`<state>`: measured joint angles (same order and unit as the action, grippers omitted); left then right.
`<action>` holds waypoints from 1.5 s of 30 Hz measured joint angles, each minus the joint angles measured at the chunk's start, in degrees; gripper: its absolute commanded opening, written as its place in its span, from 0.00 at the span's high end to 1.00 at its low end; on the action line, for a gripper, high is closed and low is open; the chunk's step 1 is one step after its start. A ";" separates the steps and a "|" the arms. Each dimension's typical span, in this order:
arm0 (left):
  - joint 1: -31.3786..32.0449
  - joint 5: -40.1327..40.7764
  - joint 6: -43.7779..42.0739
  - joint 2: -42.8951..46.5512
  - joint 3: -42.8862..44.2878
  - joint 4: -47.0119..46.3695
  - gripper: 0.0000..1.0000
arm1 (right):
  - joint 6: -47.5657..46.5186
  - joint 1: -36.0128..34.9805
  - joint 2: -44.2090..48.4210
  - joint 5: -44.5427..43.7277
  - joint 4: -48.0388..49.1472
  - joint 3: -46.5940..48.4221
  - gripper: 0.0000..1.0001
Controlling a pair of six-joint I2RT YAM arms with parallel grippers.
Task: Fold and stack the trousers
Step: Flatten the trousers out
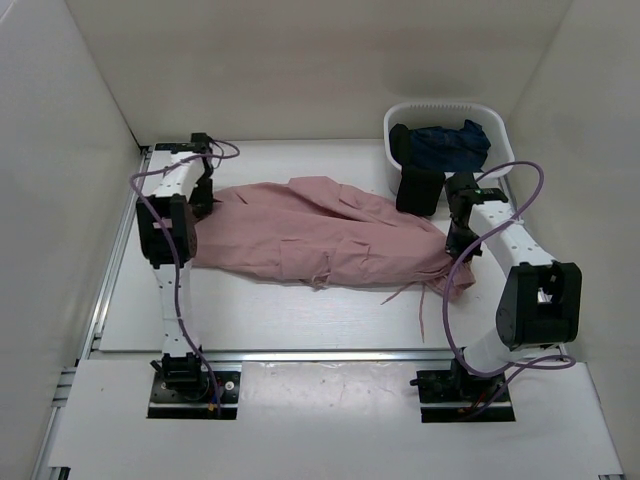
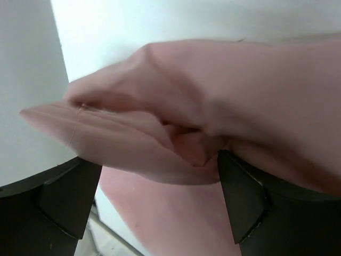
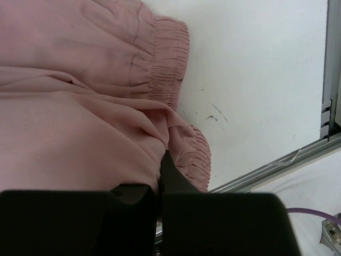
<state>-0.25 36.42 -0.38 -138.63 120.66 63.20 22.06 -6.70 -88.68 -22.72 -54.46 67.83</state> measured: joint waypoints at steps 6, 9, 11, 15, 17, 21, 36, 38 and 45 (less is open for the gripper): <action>-12.87 -16.68 0.00 21.44 -12.13 -1.81 0.02 | 0.92 -0.94 0.00 0.24 -0.04 0.00 1.00; -21.94 -21.92 0.44 35.95 -21.84 -4.59 0.21 | 1.73 -1.86 0.00 0.39 -0.02 -0.04 1.00; -25.77 -24.70 0.55 42.14 -27.50 -5.51 0.29 | 2.19 -2.38 0.00 0.39 -0.02 -0.17 1.00; -28.13 -32.06 0.39 41.88 -35.12 -6.84 0.43 | 2.86 -2.78 0.00 0.42 -0.02 -0.26 1.00; -29.27 -35.21 0.42 37.73 -37.20 -7.30 0.46 | 3.13 -2.78 0.02 0.39 0.00 -0.26 1.00; -31.80 -38.32 0.26 32.57 -40.11 -7.45 0.29 | 3.30 -2.78 0.09 0.37 -0.02 -0.26 1.00; -36.06 -41.24 0.46 36.79 -52.13 -10.34 0.74 | 3.67 -2.78 1.38 0.15 -0.26 -1.55 1.00; -36.24 -42.62 0.31 36.68 -53.09 -10.27 0.52 | 3.91 -2.78 1.73 0.15 -0.31 -1.90 1.00; -36.37 -53.37 0.48 33.86 -51.17 -11.47 0.30 | 4.57 -2.78 2.19 0.15 -0.42 -2.54 1.00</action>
<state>-36.62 -16.95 0.10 -104.77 69.49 51.72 26.63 -9.47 -86.50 -22.57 -54.87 65.30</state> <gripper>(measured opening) 0.701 0.004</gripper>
